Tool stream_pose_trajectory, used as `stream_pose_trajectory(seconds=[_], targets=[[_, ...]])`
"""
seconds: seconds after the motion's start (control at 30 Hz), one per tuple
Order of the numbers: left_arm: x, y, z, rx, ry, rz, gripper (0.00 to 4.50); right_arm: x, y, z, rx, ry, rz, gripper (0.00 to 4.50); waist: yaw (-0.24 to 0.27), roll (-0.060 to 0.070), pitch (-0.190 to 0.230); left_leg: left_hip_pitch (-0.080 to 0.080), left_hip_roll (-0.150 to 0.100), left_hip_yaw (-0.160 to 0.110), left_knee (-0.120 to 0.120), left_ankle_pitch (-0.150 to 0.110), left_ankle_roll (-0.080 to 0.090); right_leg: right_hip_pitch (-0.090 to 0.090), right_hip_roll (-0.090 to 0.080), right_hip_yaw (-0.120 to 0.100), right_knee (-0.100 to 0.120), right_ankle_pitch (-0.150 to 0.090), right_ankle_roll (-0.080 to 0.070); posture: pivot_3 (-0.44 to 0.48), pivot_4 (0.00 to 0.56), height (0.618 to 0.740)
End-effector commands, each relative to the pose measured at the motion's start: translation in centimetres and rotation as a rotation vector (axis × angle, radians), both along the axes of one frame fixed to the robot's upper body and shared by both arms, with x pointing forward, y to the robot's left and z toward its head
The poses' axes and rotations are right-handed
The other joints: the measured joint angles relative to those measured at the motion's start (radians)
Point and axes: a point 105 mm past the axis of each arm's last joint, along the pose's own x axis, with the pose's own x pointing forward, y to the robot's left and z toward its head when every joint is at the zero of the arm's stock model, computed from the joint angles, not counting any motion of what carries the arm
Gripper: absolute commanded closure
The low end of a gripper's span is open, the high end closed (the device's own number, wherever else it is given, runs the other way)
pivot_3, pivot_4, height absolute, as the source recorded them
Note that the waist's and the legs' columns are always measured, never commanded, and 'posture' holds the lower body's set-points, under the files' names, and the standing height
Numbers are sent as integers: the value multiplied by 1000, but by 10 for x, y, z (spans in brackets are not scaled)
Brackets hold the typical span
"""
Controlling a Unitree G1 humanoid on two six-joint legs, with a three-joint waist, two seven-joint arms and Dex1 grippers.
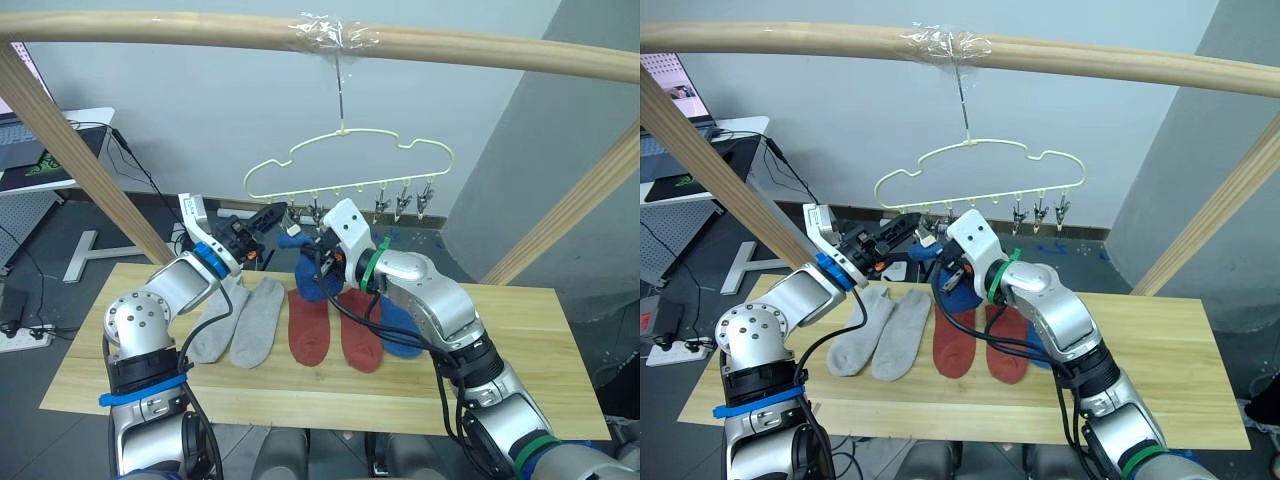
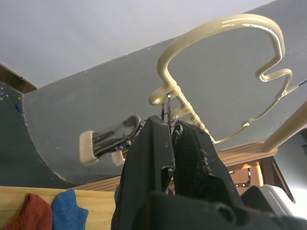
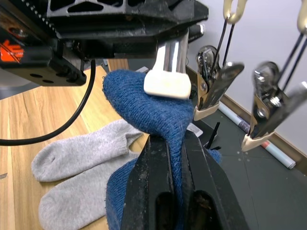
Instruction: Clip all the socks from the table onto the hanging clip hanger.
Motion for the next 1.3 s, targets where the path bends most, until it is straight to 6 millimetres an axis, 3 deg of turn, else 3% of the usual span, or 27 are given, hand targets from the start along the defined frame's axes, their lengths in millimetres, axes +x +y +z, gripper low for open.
stream_pose_trajectory(seconds=[0.03,0.37,0.53,0.7,0.73,0.87,1.03,1.13,1.17,1.3], targets=[[-7,-4,18,4,-92,-27,4334,-2,3,12,23,-46,10,4484,0,0,0,0,0,0,0,0,0,0,0,0,0,0,0,151,182,740],[-5,8,17,60,-106,32,1253,-5,5,7,22,-34,20,4500,0,0,0,0,0,0,0,0,0,0,0,0,0,0,0,162,173,740],[-6,32,16,199,-118,123,1253,-7,7,3,36,-9,15,4500,0,0,0,0,0,0,-1,1,-2,-1,0,0,0,0,0,168,167,740],[-19,39,7,399,-109,118,1253,-7,11,1,63,15,4,4500,-1,0,0,0,0,0,-4,1,-1,-1,0,1,0,0,-1,178,163,740],[-22,40,7,467,-138,136,1241,-8,11,0,70,23,5,4228,0,0,0,0,0,0,-4,1,-2,-1,0,0,-1,0,-1,194,161,740],[-47,35,2,479,-160,29,1236,-10,13,-10,71,57,8,3032,2,0,0,1,0,-1,-7,1,-2,-1,0,2,-1,-1,-2,199,157,740],[-54,38,1,431,-175,32,1236,-16,7,-19,67,86,6,1344,2,0,0,2,1,-3,-10,3,-4,-1,0,0,-1,-3,-6,200,151,740],[-66,23,-10,531,-214,-5,1236,-23,-4,-26,66,116,10,208,2,0,0,2,1,-3,-10,3,-4,-1,0,0,-1,-3,-6,196,147,740],[-67,19,-12,553,-230,-3,1236,-22,-10,-28,57,112,-6,21,2,0,0,2,1,-2,-11,3,-4,-1,0,1,-1,-3,-6,195,146,740],[-64,10,-11,625,-322,37,1236,-23,-30,-30,48,96,-39,21,7,0,0,2,1,-2,-11,3,-4,-1,0,1,-1,-3,-6,193,145,740]])
